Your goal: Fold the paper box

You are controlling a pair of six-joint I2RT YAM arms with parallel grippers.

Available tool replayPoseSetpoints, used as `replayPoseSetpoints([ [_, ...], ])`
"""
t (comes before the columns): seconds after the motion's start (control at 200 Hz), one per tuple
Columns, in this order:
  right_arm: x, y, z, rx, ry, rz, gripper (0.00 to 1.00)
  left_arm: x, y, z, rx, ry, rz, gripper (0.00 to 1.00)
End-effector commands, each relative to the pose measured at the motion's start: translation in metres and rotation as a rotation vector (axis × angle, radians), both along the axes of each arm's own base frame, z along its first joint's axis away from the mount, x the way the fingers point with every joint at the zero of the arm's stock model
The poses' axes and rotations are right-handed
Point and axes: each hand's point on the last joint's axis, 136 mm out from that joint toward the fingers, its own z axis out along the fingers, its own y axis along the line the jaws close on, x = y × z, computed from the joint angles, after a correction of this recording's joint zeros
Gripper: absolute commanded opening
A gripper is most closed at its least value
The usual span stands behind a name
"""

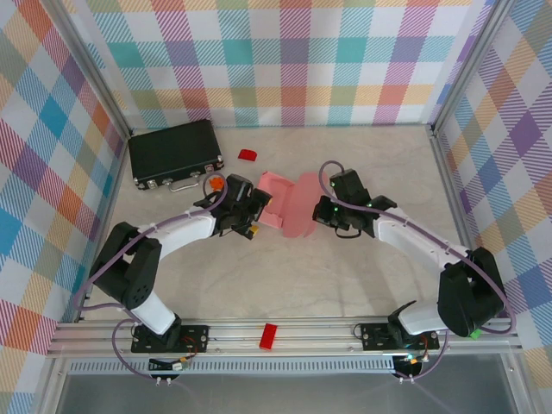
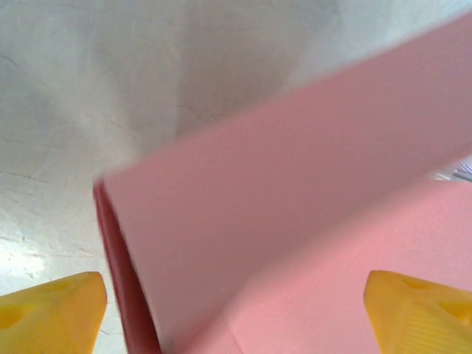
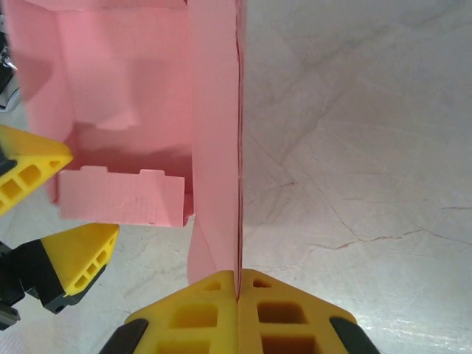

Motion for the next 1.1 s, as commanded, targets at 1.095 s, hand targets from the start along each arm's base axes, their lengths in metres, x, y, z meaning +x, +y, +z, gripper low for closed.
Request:
replayPoseSetpoints([
  [1.095,0.020,-0.010,0.030,-0.315,0.032,0.366,0.03,0.032,-0.009,0.009,0.368,-0.392,-0.617,0.88],
])
